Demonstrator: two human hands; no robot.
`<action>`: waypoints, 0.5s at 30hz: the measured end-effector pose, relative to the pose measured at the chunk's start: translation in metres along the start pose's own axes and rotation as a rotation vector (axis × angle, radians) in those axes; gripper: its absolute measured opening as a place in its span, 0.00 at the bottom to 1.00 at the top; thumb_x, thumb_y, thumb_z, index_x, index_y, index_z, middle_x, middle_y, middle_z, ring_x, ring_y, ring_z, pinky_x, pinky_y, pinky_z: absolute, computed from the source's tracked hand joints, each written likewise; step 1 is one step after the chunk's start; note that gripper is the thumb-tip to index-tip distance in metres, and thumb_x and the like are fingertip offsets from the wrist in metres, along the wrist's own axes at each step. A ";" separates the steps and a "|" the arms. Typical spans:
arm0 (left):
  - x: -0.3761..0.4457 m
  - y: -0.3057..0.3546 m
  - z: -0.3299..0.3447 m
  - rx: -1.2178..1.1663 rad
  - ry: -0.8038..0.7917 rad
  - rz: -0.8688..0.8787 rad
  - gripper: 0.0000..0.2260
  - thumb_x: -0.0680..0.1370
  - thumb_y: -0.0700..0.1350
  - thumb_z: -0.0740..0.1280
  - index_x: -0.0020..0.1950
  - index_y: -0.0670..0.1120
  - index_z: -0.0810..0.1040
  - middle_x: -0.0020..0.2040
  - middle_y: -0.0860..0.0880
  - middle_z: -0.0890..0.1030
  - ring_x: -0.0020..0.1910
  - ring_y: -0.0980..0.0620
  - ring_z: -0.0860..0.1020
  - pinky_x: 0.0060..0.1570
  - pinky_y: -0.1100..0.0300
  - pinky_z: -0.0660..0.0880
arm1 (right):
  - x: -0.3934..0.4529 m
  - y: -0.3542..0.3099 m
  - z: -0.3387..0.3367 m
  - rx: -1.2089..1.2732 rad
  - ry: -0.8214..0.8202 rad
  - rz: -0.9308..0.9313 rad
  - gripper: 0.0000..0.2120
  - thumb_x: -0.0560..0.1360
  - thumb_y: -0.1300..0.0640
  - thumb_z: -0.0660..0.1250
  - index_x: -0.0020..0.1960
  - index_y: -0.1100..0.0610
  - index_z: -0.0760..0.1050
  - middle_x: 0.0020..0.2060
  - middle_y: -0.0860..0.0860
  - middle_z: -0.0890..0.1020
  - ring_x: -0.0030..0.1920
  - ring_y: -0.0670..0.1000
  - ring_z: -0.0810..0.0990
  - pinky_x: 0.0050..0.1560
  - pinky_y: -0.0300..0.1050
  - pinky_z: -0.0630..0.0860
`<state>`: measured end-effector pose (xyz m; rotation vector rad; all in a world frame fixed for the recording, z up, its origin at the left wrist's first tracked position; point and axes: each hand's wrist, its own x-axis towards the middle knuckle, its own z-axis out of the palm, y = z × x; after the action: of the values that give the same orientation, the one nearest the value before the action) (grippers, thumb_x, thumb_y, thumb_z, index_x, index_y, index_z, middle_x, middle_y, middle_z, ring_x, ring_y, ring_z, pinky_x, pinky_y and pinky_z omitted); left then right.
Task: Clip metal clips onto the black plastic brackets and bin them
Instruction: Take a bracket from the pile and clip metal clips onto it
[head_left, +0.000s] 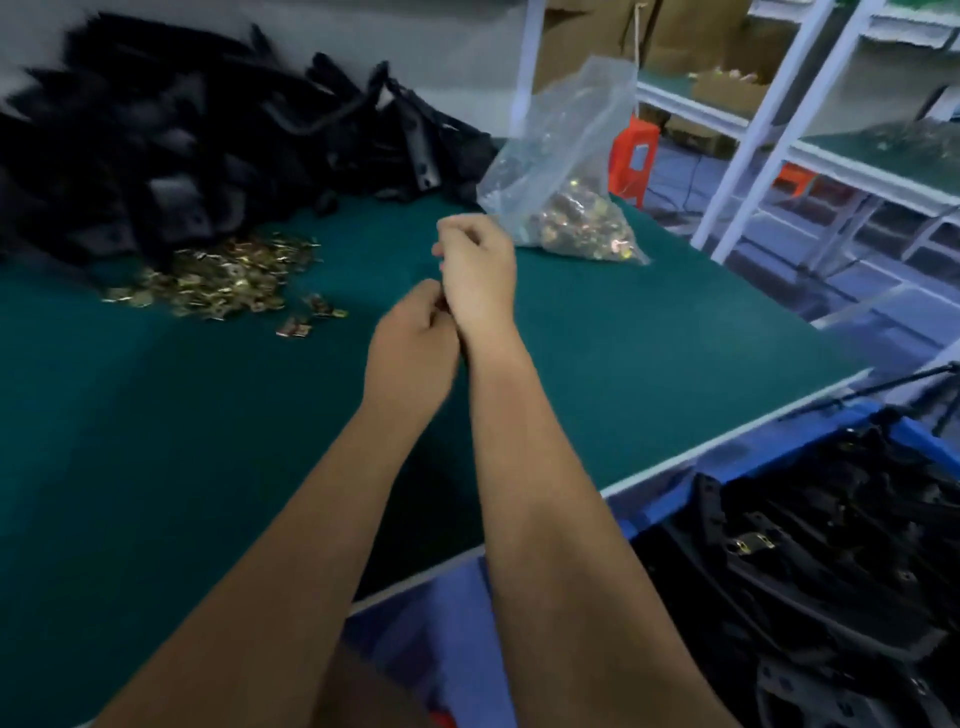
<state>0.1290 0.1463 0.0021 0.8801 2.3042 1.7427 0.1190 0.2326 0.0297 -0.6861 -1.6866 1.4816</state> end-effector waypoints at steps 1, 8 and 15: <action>0.004 -0.010 -0.016 0.031 0.041 -0.024 0.09 0.77 0.37 0.58 0.39 0.46 0.73 0.34 0.50 0.76 0.35 0.52 0.72 0.36 0.57 0.66 | -0.001 0.003 0.020 -0.023 -0.069 0.013 0.07 0.77 0.62 0.62 0.46 0.54 0.77 0.42 0.49 0.80 0.42 0.48 0.77 0.40 0.39 0.70; 0.038 -0.063 -0.104 0.067 0.351 -0.211 0.15 0.79 0.39 0.57 0.40 0.55 0.78 0.37 0.54 0.80 0.26 0.64 0.73 0.31 0.61 0.68 | -0.010 0.030 0.085 -0.196 -0.233 0.043 0.11 0.79 0.58 0.58 0.56 0.48 0.76 0.48 0.42 0.78 0.44 0.43 0.77 0.38 0.40 0.70; 0.081 -0.087 -0.140 0.401 0.531 -0.097 0.14 0.78 0.37 0.61 0.50 0.52 0.84 0.67 0.50 0.77 0.69 0.43 0.67 0.64 0.59 0.62 | -0.001 0.044 0.095 -0.490 -0.248 -0.026 0.10 0.79 0.56 0.58 0.57 0.51 0.76 0.48 0.44 0.77 0.43 0.43 0.74 0.37 0.41 0.69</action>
<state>-0.0297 0.0557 -0.0113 0.3537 3.0486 1.6518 0.0373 0.1865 -0.0155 -0.7503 -2.2776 1.1748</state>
